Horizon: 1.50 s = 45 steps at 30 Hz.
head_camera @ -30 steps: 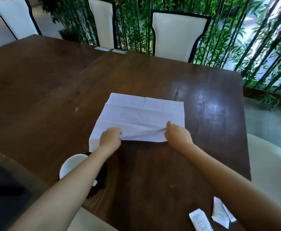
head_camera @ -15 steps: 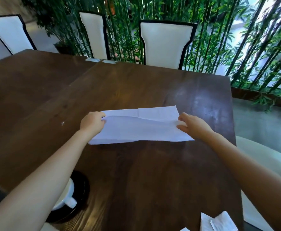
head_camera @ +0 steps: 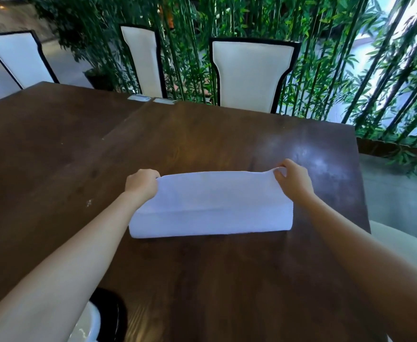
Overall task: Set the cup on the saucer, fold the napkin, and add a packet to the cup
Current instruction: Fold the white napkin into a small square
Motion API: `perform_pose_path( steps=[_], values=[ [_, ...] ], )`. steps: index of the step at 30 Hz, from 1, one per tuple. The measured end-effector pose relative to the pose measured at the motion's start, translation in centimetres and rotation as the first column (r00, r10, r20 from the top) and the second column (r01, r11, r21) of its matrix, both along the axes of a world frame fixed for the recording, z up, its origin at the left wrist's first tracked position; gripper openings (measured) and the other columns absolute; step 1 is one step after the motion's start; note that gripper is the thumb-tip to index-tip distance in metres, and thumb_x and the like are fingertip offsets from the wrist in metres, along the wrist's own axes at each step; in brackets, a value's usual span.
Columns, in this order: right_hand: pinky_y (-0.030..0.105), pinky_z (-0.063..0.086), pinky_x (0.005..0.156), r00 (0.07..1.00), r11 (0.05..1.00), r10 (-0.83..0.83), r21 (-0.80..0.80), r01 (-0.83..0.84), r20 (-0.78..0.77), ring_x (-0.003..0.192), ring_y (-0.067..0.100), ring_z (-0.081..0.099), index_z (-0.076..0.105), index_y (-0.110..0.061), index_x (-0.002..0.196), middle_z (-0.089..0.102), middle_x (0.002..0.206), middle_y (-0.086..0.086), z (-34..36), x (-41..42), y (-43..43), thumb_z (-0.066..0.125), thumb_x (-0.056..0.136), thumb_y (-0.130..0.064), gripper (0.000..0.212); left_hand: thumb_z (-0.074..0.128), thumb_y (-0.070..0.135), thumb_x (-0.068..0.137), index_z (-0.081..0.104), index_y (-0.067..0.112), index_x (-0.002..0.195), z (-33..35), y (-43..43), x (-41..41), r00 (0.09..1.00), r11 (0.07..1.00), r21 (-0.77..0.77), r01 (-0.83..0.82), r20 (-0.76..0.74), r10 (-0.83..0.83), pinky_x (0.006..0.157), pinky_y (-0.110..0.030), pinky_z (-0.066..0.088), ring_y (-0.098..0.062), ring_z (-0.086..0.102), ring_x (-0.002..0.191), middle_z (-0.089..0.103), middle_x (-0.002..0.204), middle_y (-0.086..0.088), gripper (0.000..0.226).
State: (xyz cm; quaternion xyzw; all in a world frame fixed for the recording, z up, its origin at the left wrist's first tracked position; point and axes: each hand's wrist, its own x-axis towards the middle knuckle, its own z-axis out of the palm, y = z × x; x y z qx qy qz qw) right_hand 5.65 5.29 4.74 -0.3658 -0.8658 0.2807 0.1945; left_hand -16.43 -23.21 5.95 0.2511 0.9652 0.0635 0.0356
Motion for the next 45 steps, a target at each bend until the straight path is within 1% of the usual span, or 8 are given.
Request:
perform_pose_path(
  steps=[6, 10, 15, 19, 25, 31, 40, 45],
  values=[
    [0.037, 0.044, 0.071, 0.994, 0.987, -0.097, -0.128, 0.102, 0.042, 0.092, 0.040, 0.059, 0.057, -0.005, 0.103, 0.064, 0.103, 0.023, -3.8, -5.3, 1.5, 0.048, 0.090, -0.014, 0.018, 0.036, -0.003, 0.083, 0.059, 0.017, 0.077, -4.5, 2.5, -4.1, 1.000, 0.992, -0.129, 0.002, 0.027, 0.002, 0.096, -0.041, 0.032, -0.025, 0.053, 0.087, 0.060, 0.081, -0.001, 0.031],
    [0.036, 0.041, 0.068, 0.983, 0.965, -0.170, -0.189, 0.181, 0.069, 0.089, 0.040, 0.059, 0.053, 0.000, 0.100, 0.063, 0.103, 0.026, -6.8, -8.0, 1.8, 0.044, 0.092, -0.013, 0.018, 0.036, -0.006, 0.077, 0.044, 0.020, 0.059, -7.9, 3.2, -5.6, 1.000, 0.993, -0.117, -0.024, 0.013, 0.026, 0.085, -0.038, 0.030, -0.024, 0.046, 0.080, 0.047, 0.064, 0.003, 0.032],
    [0.038, 0.042, 0.074, 0.948, 0.941, -0.281, -0.152, 0.303, 0.150, 0.099, 0.043, 0.058, 0.051, 0.001, 0.100, 0.062, 0.109, 0.026, -9.7, -9.4, 2.3, 0.042, 0.094, -0.015, 0.019, 0.042, 0.004, 0.086, 0.066, 0.017, 0.092, -11.3, 3.2, -7.7, 1.000, 0.998, 0.062, -0.017, 0.003, 0.017, 0.079, -0.037, 0.031, -0.027, 0.049, 0.100, 0.059, 0.100, -0.004, 0.028],
    [0.043, 0.044, 0.081, 0.931, 0.939, -0.324, -0.067, 0.338, 0.167, 0.105, 0.043, 0.054, 0.051, 0.005, 0.100, 0.058, 0.111, 0.028, -11.5, -9.4, 2.3, 0.039, 0.095, -0.012, 0.022, 0.050, 0.007, 0.087, 0.062, 0.011, 0.087, -13.6, 2.5, -8.3, 1.000, 0.978, 0.206, -0.029, 0.002, 0.029, 0.081, -0.038, 0.035, -0.029, 0.048, 0.101, 0.057, 0.104, -0.007, 0.013],
    [0.046, 0.042, 0.077, 0.916, 0.920, -0.393, 0.035, 0.391, 0.083, 0.101, 0.044, 0.050, 0.051, 0.010, 0.098, 0.055, 0.107, 0.029, -12.9, -10.0, 1.6, 0.038, 0.095, -0.010, 0.024, 0.062, 0.027, 0.085, 0.062, 0.019, 0.089, -14.9, 1.3, -8.9, 0.999, 0.934, 0.357, -0.032, 0.044, 0.017, 0.088, -0.037, 0.029, -0.022, 0.047, 0.107, 0.056, 0.105, 0.002, 0.009],
    [0.047, 0.041, 0.074, 0.906, 0.903, -0.422, 0.104, 0.417, 0.037, 0.096, 0.045, 0.051, 0.051, 0.012, 0.094, 0.055, 0.102, 0.032, -13.4, -10.1, 1.3, 0.039, 0.095, -0.009, 0.024, 0.064, 0.023, 0.084, 0.059, 0.022, 0.094, -13.9, -0.3, -10.6, 0.964, 0.958, 0.277, 0.079, 0.222, -0.144, 0.094, -0.033, 0.024, -0.018, 0.038, 0.120, 0.048, 0.117, 0.005, 0.011],
    [0.047, 0.042, 0.071, 0.917, 0.896, -0.398, 0.196, 0.397, -0.037, 0.088, 0.046, 0.052, 0.055, 0.013, 0.093, 0.057, 0.094, 0.034, -14.1, -9.8, 0.9, 0.043, 0.093, -0.004, 0.021, 0.063, 0.039, 0.083, 0.056, 0.025, 0.088, -12.5, 0.6, -11.3, 0.965, 0.997, 0.060, -0.039, 0.262, 0.022, 0.096, -0.037, 0.029, -0.022, 0.037, 0.115, 0.043, 0.115, 0.001, 0.016],
    [0.048, 0.042, 0.073, 0.914, 0.895, -0.405, 0.196, 0.401, -0.023, 0.091, 0.046, 0.052, 0.056, 0.012, 0.095, 0.057, 0.097, 0.034, -14.2, -9.7, 0.9, 0.041, 0.095, -0.006, 0.024, 0.061, 0.029, 0.087, 0.056, 0.021, 0.088, -11.8, 0.2, -11.9, 0.920, 0.999, 0.038, -0.034, 0.391, 0.017, 0.093, -0.039, 0.046, -0.021, 0.048, 0.103, 0.047, 0.112, -0.003, 0.010]
  ],
)
